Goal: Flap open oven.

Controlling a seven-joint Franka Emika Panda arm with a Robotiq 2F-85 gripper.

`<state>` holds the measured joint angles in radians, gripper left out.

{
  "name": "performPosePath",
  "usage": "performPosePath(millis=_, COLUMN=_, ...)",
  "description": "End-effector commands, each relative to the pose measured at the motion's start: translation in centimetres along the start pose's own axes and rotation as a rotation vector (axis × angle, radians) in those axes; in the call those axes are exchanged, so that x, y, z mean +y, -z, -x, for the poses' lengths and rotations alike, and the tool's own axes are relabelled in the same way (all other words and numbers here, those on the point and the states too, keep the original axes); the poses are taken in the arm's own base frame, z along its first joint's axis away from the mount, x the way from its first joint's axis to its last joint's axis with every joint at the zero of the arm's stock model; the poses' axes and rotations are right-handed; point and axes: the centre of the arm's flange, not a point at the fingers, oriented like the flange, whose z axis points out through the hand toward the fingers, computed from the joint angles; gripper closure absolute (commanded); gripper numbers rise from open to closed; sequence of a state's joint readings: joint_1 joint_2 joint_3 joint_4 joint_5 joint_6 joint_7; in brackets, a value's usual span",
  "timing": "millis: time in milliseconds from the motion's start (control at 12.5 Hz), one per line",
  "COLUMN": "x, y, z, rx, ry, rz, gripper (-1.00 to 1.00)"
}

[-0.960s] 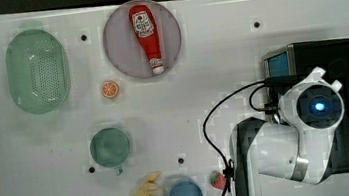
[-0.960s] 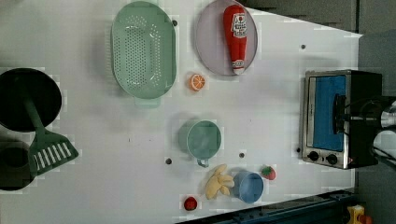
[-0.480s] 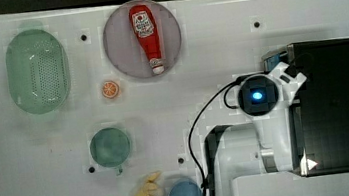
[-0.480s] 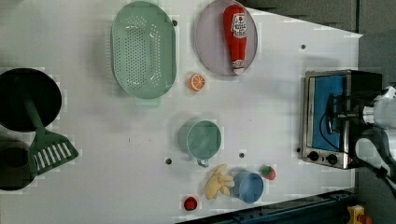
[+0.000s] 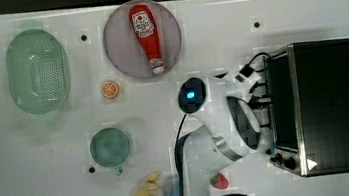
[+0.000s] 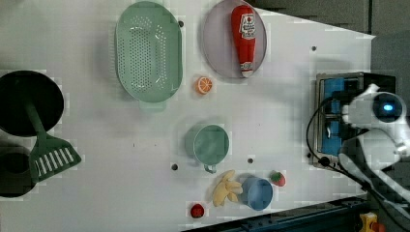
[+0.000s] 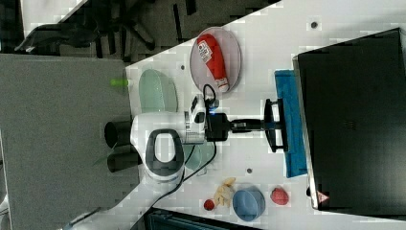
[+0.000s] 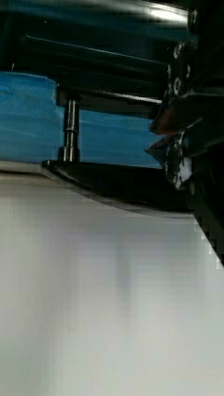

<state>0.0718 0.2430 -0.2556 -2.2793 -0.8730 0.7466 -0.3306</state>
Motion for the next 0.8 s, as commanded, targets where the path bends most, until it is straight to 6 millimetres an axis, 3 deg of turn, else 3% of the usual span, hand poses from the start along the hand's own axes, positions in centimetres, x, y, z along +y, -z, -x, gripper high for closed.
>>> performPosePath(millis=80, x=-7.2, y=0.5, z=0.0, rx=-0.002, ry=-0.082, rz=0.032, gripper=0.65)
performPosePath(millis=480, x=-13.2, y=-2.2, z=-0.8, rx=0.003, ry=0.001, rz=0.109, gripper=0.65)
performPosePath(millis=800, x=-15.9, y=-4.6, z=-1.4, rx=-0.019, ry=-0.004, rz=0.133, gripper=0.65)
